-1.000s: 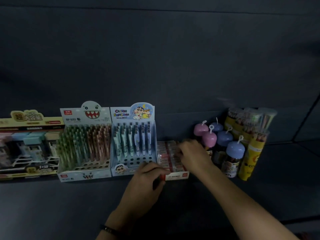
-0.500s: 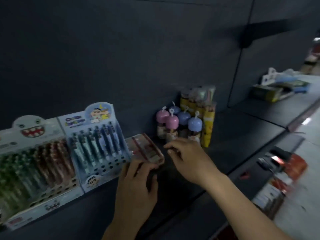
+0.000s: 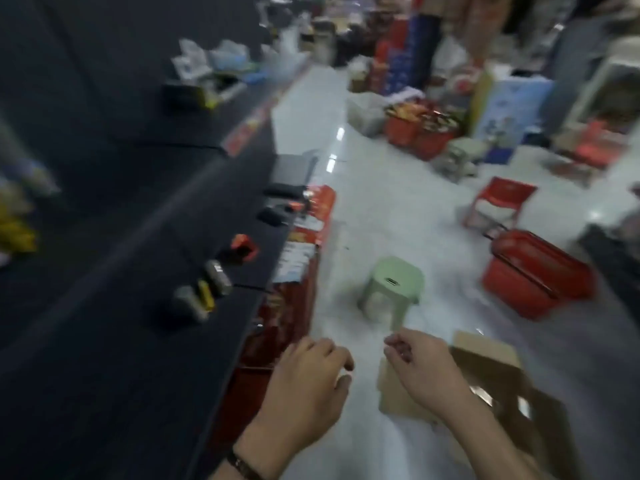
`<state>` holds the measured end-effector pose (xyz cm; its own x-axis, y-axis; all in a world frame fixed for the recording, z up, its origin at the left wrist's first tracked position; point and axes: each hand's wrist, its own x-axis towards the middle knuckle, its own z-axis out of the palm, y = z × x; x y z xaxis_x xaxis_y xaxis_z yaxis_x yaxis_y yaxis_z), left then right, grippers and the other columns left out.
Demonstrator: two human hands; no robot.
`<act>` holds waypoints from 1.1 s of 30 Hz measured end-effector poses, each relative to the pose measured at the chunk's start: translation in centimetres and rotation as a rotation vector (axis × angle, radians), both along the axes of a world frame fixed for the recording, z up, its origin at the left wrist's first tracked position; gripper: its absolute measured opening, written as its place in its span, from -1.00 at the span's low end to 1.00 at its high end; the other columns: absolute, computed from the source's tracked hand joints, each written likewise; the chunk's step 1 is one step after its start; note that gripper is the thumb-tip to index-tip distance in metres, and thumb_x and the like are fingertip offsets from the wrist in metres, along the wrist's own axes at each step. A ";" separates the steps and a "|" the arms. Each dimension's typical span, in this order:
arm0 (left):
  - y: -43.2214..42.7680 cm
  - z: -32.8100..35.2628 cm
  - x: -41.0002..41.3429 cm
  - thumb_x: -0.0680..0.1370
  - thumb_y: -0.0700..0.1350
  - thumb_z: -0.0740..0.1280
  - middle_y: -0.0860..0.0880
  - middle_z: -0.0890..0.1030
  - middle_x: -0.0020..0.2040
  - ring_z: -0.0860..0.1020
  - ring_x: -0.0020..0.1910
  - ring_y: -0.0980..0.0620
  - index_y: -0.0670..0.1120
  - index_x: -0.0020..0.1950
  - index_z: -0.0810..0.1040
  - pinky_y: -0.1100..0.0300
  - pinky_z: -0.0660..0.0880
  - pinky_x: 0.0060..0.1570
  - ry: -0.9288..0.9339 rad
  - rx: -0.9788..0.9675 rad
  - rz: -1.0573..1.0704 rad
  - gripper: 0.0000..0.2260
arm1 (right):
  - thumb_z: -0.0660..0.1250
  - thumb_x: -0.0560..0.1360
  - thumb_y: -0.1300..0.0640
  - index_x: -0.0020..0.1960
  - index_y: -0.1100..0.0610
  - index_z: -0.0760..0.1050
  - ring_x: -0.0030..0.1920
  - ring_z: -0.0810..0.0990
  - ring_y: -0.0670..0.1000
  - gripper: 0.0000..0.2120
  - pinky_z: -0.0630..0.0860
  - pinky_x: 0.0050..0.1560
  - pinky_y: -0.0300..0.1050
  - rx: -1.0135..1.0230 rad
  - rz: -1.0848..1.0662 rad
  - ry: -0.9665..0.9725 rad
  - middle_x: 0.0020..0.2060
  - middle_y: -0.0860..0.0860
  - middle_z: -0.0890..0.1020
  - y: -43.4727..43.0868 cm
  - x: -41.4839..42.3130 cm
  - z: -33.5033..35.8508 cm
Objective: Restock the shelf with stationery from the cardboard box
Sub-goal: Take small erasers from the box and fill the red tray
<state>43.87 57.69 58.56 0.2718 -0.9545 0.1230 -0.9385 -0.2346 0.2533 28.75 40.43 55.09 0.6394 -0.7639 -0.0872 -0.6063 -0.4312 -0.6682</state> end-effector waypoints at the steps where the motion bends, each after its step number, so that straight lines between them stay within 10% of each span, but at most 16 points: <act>1: -2.6 -1.4 -2.0 0.59 0.18 0.21 0.16 0.55 0.08 0.51 0.13 0.03 0.19 0.15 0.51 0.04 0.47 0.11 0.032 0.074 -0.038 -0.80 | 0.47 0.57 0.15 -0.04 -0.02 0.67 -0.15 0.71 -0.02 -0.93 0.61 0.03 -0.08 0.048 -0.077 0.039 -0.17 -0.04 0.75 -2.1 -3.5 -1.2; 9: -20.1 -11.7 -15.1 0.67 0.19 0.24 0.18 0.57 0.15 0.53 0.14 0.07 0.20 0.24 0.52 0.11 0.48 0.15 0.220 0.494 -0.228 -0.80 | 0.37 0.55 0.05 -0.11 -0.01 0.61 -0.09 0.68 0.04 -0.92 0.51 -0.15 -0.11 0.277 -0.411 0.318 -0.18 -0.05 0.68 -15.7 -25.6 -11.5; 19: -38.4 -29.7 -19.3 0.67 0.12 0.28 0.16 0.56 0.05 0.55 0.01 0.13 0.17 0.13 0.56 0.16 0.56 0.06 0.395 0.817 -0.265 -0.89 | 0.35 0.61 -0.04 0.18 0.00 0.59 0.01 0.65 0.02 -0.80 0.65 0.08 0.01 0.572 -0.596 0.509 0.05 0.00 0.68 -28.3 -34.1 -28.8; 33: -53.8 -70.5 -27.3 0.64 -0.09 0.36 0.11 0.55 0.10 0.56 0.06 0.11 0.17 0.18 0.50 0.18 0.56 0.13 0.671 0.942 -0.096 -0.81 | 0.30 0.62 0.13 0.45 0.08 0.43 0.26 0.60 0.23 -0.60 0.60 0.20 0.13 0.554 -0.180 0.776 0.35 0.16 0.48 -49.7 -33.9 -71.6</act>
<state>16.62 3.89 -11.94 -0.0658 -0.6115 -0.7885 -0.7058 -0.5301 0.4700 -5.19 -9.22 -16.56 0.1296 -0.5686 -0.8123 -0.9903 -0.0336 -0.1345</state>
